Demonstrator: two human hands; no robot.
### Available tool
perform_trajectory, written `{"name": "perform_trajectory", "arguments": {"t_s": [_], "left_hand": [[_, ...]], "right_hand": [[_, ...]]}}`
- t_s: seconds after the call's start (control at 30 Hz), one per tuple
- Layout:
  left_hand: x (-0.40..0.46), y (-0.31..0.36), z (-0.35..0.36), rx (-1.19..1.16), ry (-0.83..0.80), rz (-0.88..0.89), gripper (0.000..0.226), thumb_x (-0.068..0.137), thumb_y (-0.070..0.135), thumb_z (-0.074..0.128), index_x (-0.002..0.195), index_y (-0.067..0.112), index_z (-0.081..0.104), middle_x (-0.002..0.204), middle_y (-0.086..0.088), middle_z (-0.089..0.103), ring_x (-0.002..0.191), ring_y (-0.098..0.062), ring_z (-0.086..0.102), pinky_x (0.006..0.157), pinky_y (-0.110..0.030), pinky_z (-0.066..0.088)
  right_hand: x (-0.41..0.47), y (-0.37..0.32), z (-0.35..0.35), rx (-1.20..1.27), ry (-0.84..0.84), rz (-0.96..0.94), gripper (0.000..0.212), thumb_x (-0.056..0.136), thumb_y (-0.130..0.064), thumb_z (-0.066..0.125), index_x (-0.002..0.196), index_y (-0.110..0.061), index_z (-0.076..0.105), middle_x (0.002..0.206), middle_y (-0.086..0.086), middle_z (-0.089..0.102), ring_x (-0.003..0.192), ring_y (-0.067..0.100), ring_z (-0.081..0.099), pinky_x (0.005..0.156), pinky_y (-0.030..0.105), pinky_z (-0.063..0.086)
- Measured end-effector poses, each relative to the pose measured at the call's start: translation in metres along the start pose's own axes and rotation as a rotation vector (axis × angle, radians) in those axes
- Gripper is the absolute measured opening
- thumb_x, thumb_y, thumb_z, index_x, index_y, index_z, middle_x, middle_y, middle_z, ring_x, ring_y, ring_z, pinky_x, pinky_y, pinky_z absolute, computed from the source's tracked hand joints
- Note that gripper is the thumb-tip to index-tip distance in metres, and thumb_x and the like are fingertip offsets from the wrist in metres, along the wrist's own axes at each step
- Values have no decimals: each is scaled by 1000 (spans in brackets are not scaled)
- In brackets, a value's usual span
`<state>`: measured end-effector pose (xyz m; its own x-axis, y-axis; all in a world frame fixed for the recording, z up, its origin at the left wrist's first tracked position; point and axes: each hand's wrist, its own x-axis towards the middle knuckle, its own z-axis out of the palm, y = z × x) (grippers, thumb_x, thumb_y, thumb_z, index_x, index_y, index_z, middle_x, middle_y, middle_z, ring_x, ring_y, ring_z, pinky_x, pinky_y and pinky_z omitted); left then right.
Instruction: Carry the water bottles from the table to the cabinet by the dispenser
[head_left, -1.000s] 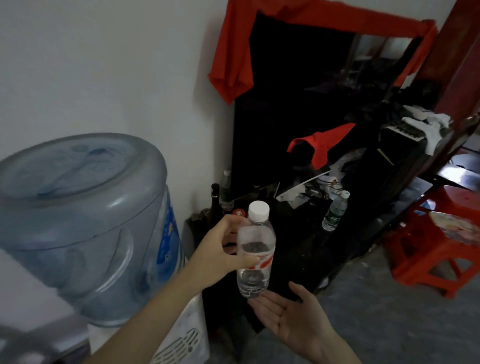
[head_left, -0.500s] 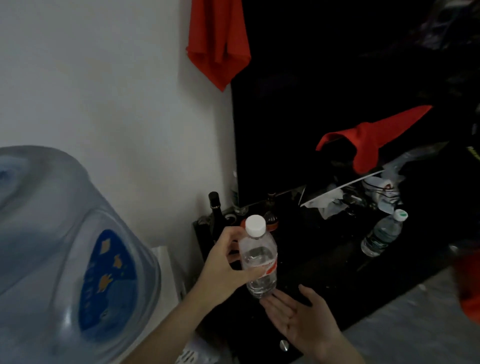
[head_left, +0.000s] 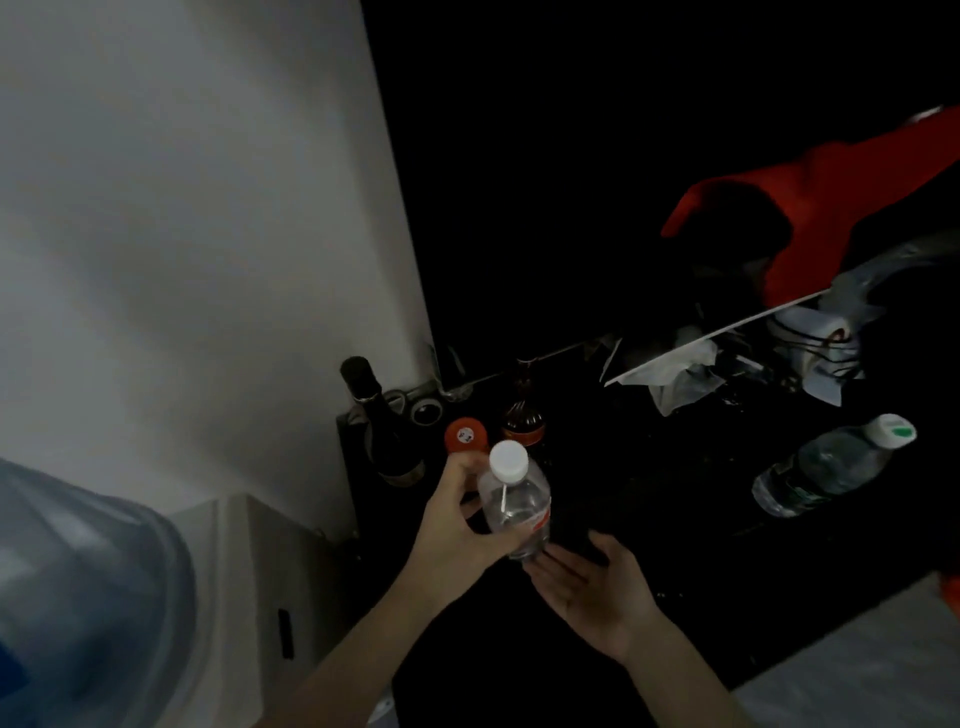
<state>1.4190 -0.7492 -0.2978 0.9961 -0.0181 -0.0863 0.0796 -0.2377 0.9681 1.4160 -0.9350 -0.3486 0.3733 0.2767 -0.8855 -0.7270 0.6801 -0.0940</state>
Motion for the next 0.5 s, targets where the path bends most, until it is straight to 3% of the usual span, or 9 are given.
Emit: {"name": "perform_trajectory", "arguments": {"t_s": [0.2, 0.33, 0.5], "left_hand": [[35, -22, 37, -11, -43, -51, 58, 76, 13, 90, 118, 28, 53, 118, 24, 63, 117, -1, 62, 102, -33, 53], [48, -28, 51, 20, -88, -45, 59, 76, 15, 90, 119, 23, 51, 118, 24, 63, 117, -1, 62, 100, -25, 53], [54, -38, 59, 75, -135, -45, 59, 76, 18, 91, 119, 16, 51, 118, 13, 65, 116, -6, 63, 102, -30, 54]], "right_hand": [[29, -34, -5, -15, 38, -80, 51, 100, -35, 46, 113, 13, 53, 115, 34, 56, 109, 44, 56, 104, 45, 43], [39, -47, -12, -46, 56, -110, 47, 103, -32, 40, 113, 12, 54, 110, 30, 59, 100, 39, 58, 101, 41, 43], [47, -58, -22, -114, 87, -102, 51, 105, -33, 34, 123, 11, 52, 113, 31, 58, 104, 38, 57, 89, 43, 47]]}}
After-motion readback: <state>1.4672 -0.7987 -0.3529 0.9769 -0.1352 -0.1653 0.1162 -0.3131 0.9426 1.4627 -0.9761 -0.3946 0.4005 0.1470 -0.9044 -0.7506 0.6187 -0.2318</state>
